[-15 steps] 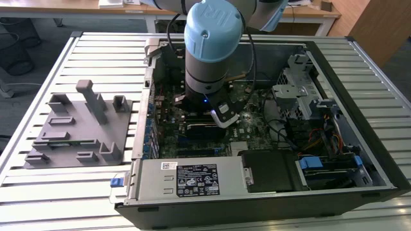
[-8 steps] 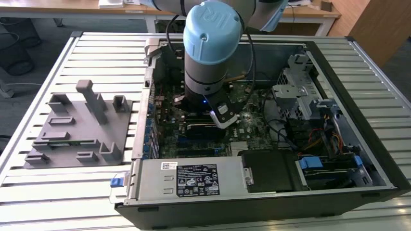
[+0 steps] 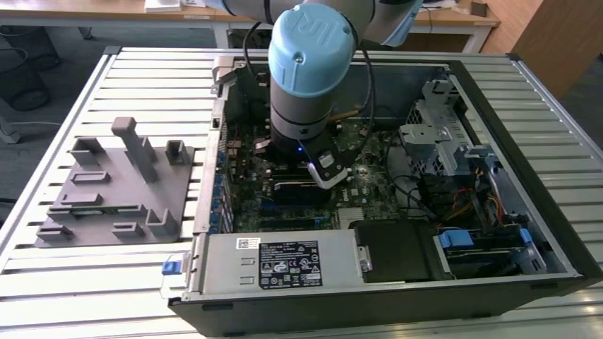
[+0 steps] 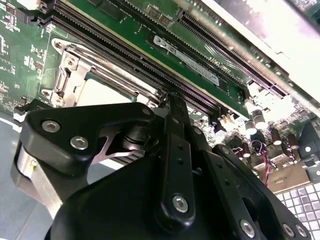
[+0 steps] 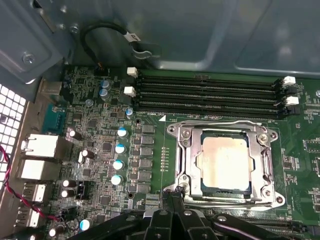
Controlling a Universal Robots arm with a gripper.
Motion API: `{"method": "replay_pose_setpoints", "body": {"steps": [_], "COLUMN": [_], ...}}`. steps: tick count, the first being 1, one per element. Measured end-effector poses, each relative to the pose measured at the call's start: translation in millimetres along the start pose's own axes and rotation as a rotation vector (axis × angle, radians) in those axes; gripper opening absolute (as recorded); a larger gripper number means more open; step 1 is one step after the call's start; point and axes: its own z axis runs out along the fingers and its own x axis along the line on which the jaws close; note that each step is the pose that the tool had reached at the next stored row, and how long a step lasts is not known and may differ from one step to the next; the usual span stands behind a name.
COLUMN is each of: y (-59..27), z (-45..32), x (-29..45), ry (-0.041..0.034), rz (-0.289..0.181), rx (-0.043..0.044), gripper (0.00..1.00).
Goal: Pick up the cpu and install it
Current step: 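Install the second cpu locking lever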
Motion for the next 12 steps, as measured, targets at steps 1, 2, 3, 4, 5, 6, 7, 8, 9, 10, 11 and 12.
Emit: {"method": "replay_pose_setpoints", "body": {"steps": [1,2,3,4,5,6,7,8,9,10,11,12], "y": [-0.1,-0.1,-0.2,-0.3,-0.3,-0.4,-0.4,-0.4,-0.4,-0.2,0.0,0.1], "z": [0.2,0.4,0.6,1.0,1.2,1.5,1.9,2.3,2.7,3.1,3.4,3.7], "x": [0.5,0.8,1.0,1.5,1.9,2.2,2.3,2.4,2.5,2.6,2.7,2.9], "ry": [0.0,0.0001,0.0,0.0,0.0,0.0,0.0001,0.0001,0.0,-0.0001,-0.0001,-0.0002], "rz": [0.0,0.0,0.0,0.0,0.0,0.0,0.0,0.0,0.0,0.0,0.0,0.0], "rx": [-0.0003,-0.0007,-0.0012,-0.0019,-0.0023,-0.0029,-0.0036,-0.0041,-0.0048,-0.0053,-0.0057,-0.0061], "gripper": [0.11,0.11,0.11,0.11,0.11,0.11,0.11,0.11,0.11,0.11,0.11,0.11]}}
